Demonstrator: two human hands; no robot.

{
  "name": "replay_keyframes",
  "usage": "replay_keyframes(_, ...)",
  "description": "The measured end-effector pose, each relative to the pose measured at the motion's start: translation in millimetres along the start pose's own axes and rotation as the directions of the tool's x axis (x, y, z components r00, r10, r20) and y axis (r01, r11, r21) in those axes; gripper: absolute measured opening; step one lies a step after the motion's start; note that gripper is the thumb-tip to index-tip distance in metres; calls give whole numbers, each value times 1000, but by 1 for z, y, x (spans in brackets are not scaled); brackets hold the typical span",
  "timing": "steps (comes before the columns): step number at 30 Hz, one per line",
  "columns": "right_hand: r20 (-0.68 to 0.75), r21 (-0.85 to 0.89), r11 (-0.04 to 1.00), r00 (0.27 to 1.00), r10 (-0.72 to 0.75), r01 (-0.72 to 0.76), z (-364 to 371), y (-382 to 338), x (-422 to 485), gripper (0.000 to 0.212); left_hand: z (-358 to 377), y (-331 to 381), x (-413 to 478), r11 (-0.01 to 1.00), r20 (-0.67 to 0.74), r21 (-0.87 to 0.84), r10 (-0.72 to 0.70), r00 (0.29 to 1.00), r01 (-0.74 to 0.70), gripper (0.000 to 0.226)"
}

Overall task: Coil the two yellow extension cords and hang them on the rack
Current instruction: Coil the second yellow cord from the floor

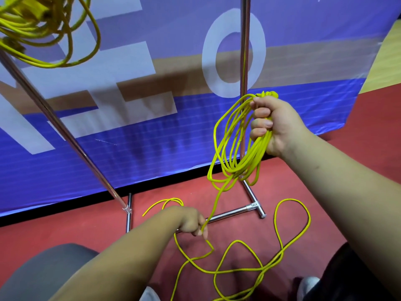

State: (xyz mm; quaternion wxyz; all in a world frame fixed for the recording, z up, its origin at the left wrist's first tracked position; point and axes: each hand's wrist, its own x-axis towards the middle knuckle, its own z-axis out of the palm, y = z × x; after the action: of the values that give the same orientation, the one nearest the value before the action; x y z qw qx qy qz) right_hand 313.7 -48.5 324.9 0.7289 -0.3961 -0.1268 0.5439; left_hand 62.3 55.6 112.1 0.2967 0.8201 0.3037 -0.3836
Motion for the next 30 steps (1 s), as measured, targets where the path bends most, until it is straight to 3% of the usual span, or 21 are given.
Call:
replay_keyframes(3, 0, -7, 1000, 1000, -11, 11, -1, -4, -2, 19, -12, -4, -4, 995, -121, -47, -89, 989, 84, 27)
replay_keyframes(6, 2, -48, 998, 1000, -30, 30, 0, -6, -4, 18, -36, -6, -16, 985, -337, -82, -173, 925, 154, 22)
replay_keyframes(9, 3, -220, 972, 996, -84, 82, 0, -4, -5, 14, -66, -4, -36, 921, -488, -381, -276, 828, 82, 20)
replay_keyframes(12, 30, -434, 890, 990, -138, 138, 0, 5, -5, 20, -92, 3, -58, 694, -522, -707, -386, 761, -133, 21)
replay_keyframes(15, 81, -596, 780, 980, -179, 192, 1, 20, -4, 30, -114, 20, -86, 446, -497, -839, -397, 772, -311, 21)
replay_keyframes(20, 91, -764, 605, 965, -245, 225, 1, 53, 2, 26, -135, 42, -120, -35, -425, -890, -290, 857, -454, 13)
replay_keyframes(24, 92, -863, 461, 960, -264, 209, 2, 79, 3, 26, -143, 47, -136, -305, -398, -841, -209, 893, -446, 17)
replay_keyframes(26, 104, -842, 501, 972, -211, 198, 3, 90, -1, 16, -146, 47, -139, -374, -413, -804, -208, 887, -462, 18)
replay_keyframes(28, 116, -747, 648, 989, -94, 149, 4, 99, -5, 4, -148, 46, -140, -402, -438, -774, -217, 872, -489, 18)
replay_keyframes(30, 122, -662, 747, 992, 27, 61, 4, 103, -6, 7, -149, 42, -139, -408, -460, -752, -240, 855, -519, 18)
